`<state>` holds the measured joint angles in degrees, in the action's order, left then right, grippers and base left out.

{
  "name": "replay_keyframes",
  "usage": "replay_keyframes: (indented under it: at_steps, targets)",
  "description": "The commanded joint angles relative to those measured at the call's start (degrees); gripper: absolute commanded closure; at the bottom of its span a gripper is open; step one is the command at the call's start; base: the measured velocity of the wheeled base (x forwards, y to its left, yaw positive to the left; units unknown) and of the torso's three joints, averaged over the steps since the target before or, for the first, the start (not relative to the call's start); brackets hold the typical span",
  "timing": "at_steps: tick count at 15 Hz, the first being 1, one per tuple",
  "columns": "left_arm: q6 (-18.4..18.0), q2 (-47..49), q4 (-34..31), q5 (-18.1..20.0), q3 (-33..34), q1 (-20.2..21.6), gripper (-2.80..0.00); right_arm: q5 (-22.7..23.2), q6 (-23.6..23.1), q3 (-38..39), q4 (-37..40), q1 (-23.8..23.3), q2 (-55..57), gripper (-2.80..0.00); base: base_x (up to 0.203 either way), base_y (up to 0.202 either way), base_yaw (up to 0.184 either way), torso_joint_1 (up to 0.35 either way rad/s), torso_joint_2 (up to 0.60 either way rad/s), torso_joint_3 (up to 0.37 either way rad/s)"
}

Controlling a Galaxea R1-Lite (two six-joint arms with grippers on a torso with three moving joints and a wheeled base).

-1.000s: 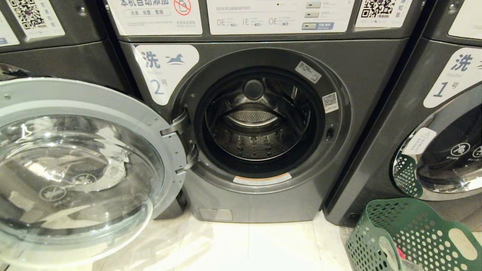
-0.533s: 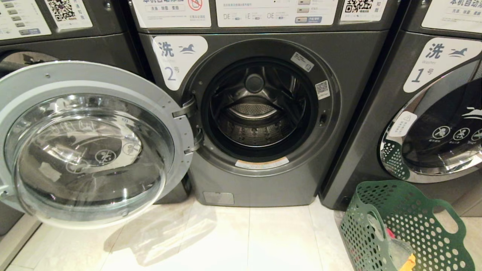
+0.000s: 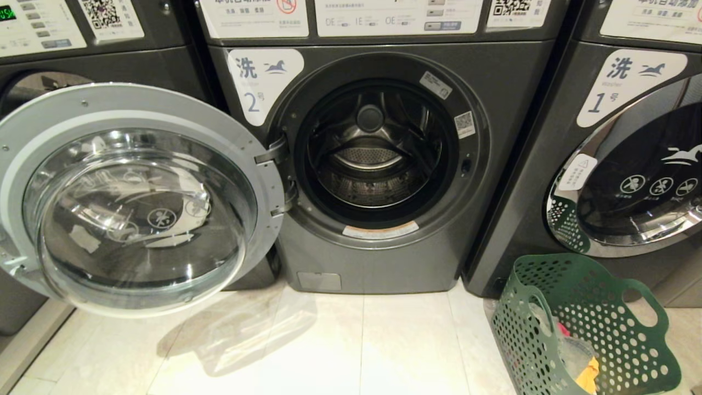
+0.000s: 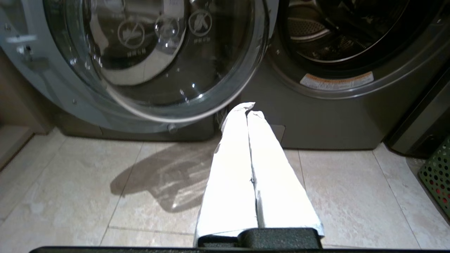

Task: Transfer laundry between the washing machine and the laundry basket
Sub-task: Close the washing machine door with the left hand

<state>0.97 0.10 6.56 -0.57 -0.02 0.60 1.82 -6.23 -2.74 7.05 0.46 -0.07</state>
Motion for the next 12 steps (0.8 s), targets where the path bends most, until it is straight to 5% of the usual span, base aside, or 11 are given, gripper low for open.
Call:
replay_keyframes:
  at_steps: [1, 4, 9, 12]
  targets:
    - [-0.6, 0.4, -0.7, -0.1, -2.9, -0.1, 0.0, -0.1, 0.1, 0.0, 0.1, 0.0, 0.1, 0.0, 0.0, 0.0, 0.0, 0.0, 0.0, 0.0]
    - [-1.7, 10.8, -3.5, -0.9, -18.9, 0.0, 0.0, -0.1, 0.1, 0.0, 0.1, 0.0, 0.1, 0.0, 0.0, 0.0, 0.0, 0.0, 0.0, 0.0]
    - [-1.8, 55.0, -4.7, -7.7, -58.1, 0.8, 0.0, -0.1, 0.6, 0.2, -0.4, 0.0, 0.1, 0.0, 0.0, 0.0, 0.0, 0.0, 0.0, 0.0]
    - [-1.7, 78.6, -4.9, -8.7, -80.4, 4.6, 0.0, -0.1, 0.6, 0.2, -0.4, 0.0, 0.1, 0.0, 0.0, 0.0, 0.0, 0.0, 0.0, 0.0]
